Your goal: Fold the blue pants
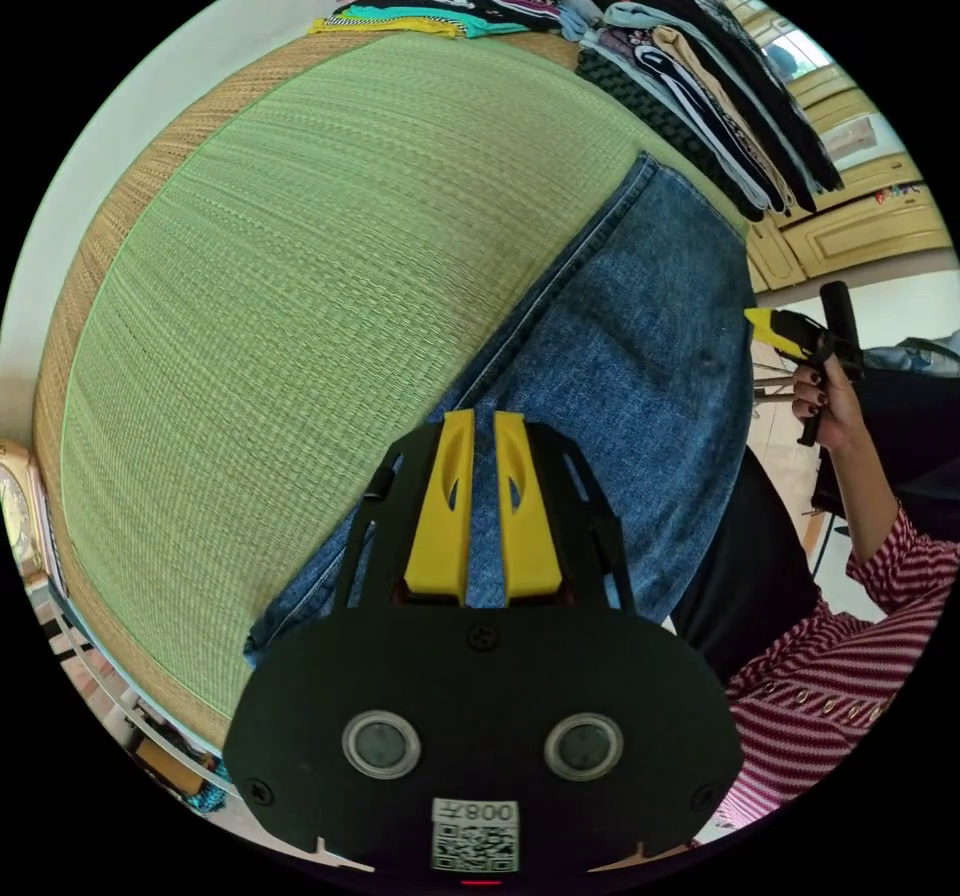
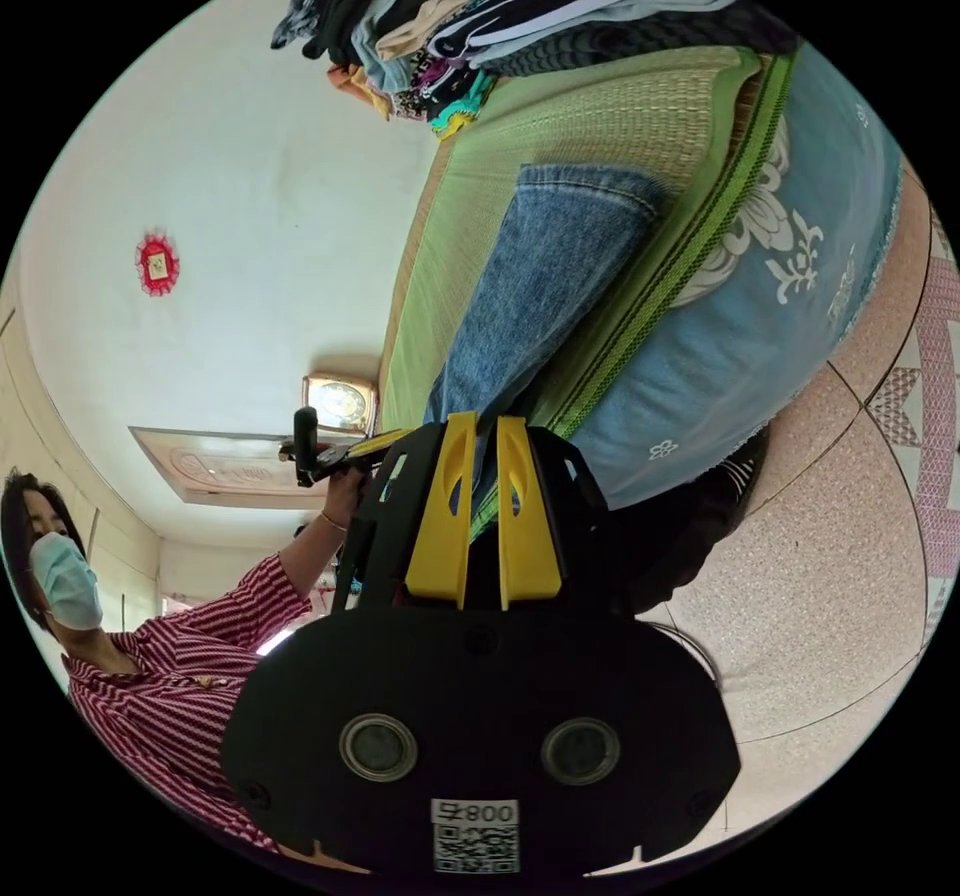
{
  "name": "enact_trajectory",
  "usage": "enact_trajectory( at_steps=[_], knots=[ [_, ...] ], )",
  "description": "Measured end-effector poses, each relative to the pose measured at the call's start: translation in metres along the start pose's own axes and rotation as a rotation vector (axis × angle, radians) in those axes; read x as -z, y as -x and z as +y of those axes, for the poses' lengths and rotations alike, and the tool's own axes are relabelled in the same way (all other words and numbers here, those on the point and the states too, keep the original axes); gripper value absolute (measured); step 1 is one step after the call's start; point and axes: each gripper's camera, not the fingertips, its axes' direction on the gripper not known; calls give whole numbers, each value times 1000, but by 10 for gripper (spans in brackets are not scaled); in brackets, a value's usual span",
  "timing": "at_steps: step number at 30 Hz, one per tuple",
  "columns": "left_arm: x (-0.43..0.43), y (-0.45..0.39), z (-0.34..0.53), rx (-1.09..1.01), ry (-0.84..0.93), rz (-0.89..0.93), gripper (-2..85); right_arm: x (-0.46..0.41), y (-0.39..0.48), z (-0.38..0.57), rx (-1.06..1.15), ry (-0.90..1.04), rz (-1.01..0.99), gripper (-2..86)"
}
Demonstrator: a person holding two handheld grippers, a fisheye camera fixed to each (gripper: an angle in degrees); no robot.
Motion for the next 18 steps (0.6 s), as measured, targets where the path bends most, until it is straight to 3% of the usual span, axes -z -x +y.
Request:
enact_trajectory(
  at_steps=[14,18],
  knots=[
    [32,-23,-18,12,-75,39,2,14,-97,45,-44,-118,-74,19],
    [54,-27,-15,4,-142,36,1,18,-87,51,24,-131,-103,12]
  ],
)
